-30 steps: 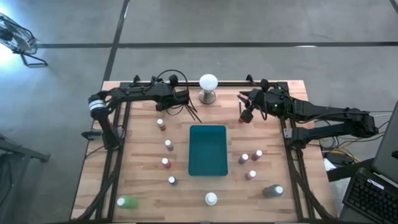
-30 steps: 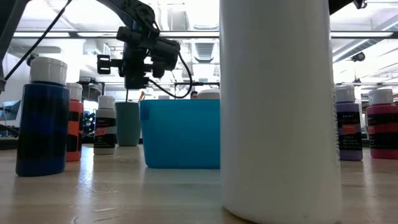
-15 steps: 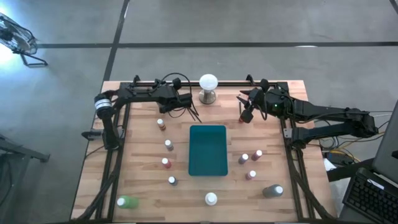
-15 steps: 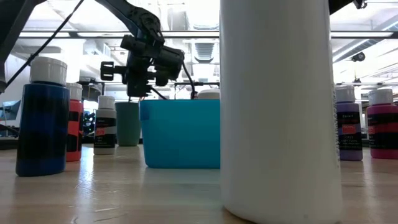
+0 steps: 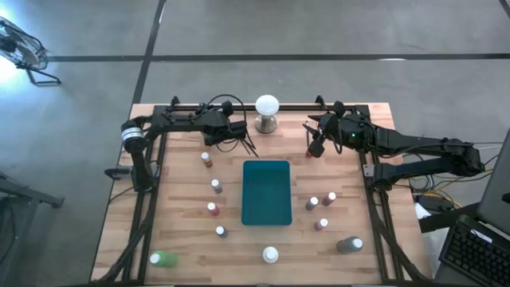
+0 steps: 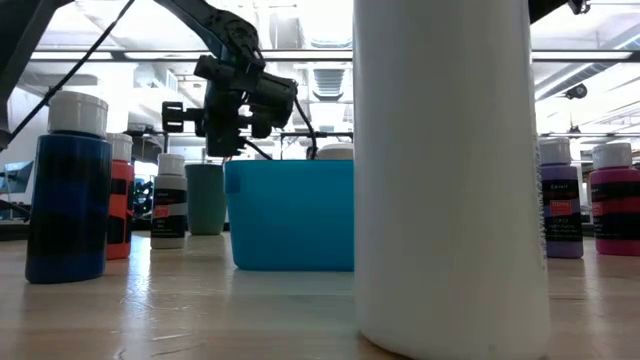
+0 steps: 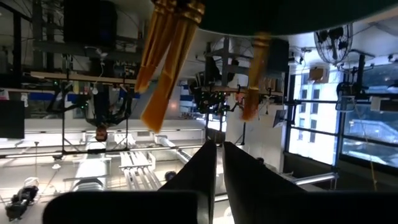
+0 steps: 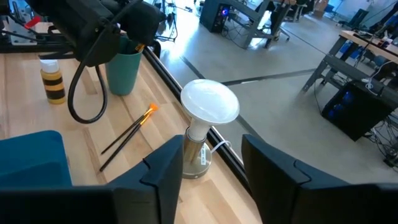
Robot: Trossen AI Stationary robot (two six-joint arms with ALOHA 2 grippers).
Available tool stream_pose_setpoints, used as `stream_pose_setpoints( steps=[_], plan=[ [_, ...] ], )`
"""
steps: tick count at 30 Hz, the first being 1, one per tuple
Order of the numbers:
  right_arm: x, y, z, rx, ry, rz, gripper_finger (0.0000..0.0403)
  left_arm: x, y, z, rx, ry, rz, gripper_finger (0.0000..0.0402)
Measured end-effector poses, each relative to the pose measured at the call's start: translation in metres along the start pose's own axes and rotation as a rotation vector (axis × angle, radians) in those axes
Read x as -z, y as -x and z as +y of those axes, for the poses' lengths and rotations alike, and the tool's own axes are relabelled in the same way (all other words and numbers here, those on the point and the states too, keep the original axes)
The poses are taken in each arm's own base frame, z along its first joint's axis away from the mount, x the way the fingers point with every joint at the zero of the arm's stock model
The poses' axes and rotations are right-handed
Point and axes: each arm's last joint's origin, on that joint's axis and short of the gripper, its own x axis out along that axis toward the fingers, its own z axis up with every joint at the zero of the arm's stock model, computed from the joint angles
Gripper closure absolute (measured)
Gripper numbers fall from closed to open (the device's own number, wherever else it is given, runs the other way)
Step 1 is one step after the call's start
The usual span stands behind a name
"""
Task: Pick & Place Paint Supplies
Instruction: Put the yellow paint brush into the green cup
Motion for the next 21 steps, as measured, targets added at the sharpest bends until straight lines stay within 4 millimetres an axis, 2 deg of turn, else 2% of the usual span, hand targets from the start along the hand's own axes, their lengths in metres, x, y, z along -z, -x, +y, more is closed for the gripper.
stream_pose_setpoints(
  steps=[9, 14, 21],
  plan=[
    [0.000, 0.000, 0.000, 0.000, -0.001, 0.000, 0.0232, 0.008, 0.010, 0.004, -0.028, 0.077, -0.017, 0.0365],
    [0.000, 0.000, 0.000, 0.000, -0.004, 0.000, 0.0229, 0.029, 0.023, 0.011, -0.072, 0.186, -0.030, 0.0365],
    [-0.001, 0.000, 0.000, 0.001, -0.011, -0.012, 0.0244, 0.061, 0.052, 0.025, -0.158, 0.443, -0.074, 0.0365]
  ],
)
